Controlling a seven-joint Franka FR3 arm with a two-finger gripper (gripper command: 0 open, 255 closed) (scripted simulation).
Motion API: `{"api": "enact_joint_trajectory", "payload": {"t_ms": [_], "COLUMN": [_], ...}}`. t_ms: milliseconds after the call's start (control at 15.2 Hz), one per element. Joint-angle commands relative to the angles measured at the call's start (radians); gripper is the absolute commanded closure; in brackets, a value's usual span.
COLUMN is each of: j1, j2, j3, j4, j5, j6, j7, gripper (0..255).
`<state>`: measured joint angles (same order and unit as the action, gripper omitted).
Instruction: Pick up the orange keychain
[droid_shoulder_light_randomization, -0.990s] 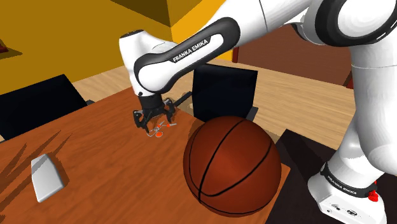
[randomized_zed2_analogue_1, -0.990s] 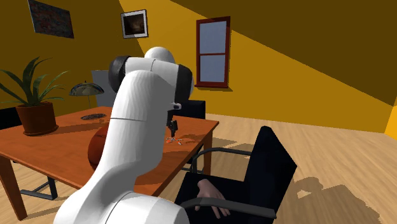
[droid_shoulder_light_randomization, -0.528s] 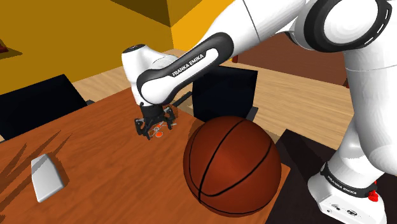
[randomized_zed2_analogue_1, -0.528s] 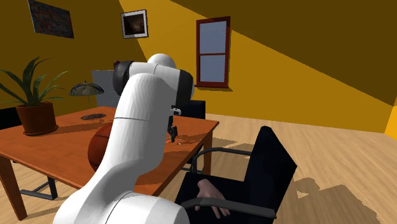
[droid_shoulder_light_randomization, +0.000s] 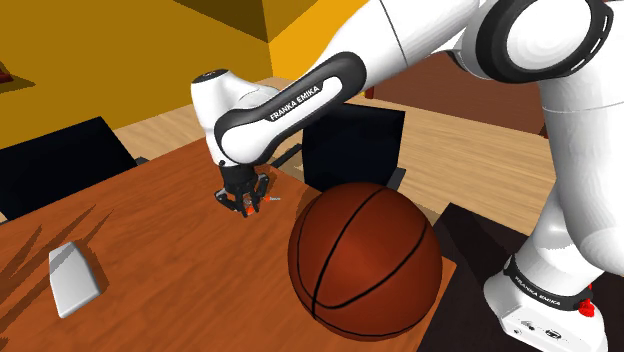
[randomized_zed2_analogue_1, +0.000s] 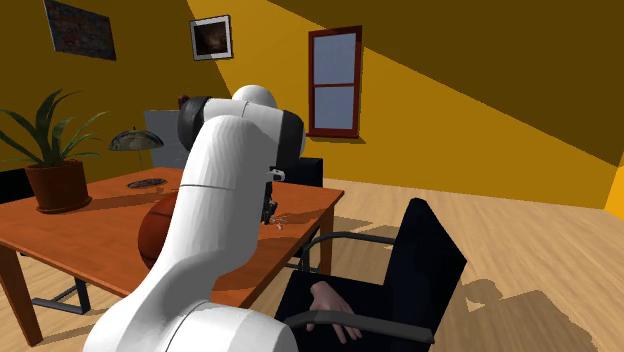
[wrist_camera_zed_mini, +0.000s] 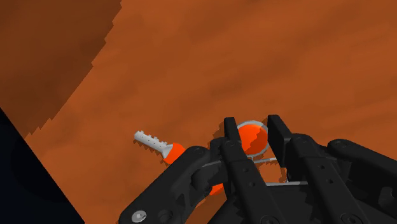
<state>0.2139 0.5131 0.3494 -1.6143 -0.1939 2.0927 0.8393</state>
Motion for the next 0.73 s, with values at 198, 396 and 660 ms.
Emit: {"api": "enact_joint_trajectory", "payload": {"t_ms": [198, 396, 660], "j1": [0.000, -0.002, -0.004], "j2": [0.006, -0.011, -0.032], "j3": [-0.001, 0.004, 0.008], "j4": [-0.009, 0.007, 0.031], "j5": [0.000, 0.007, 0.016], "j6": [0.005, -0.026, -0.070], "j7": [0.000, -0.004, -0.010], "gripper": [255, 255, 255]}}
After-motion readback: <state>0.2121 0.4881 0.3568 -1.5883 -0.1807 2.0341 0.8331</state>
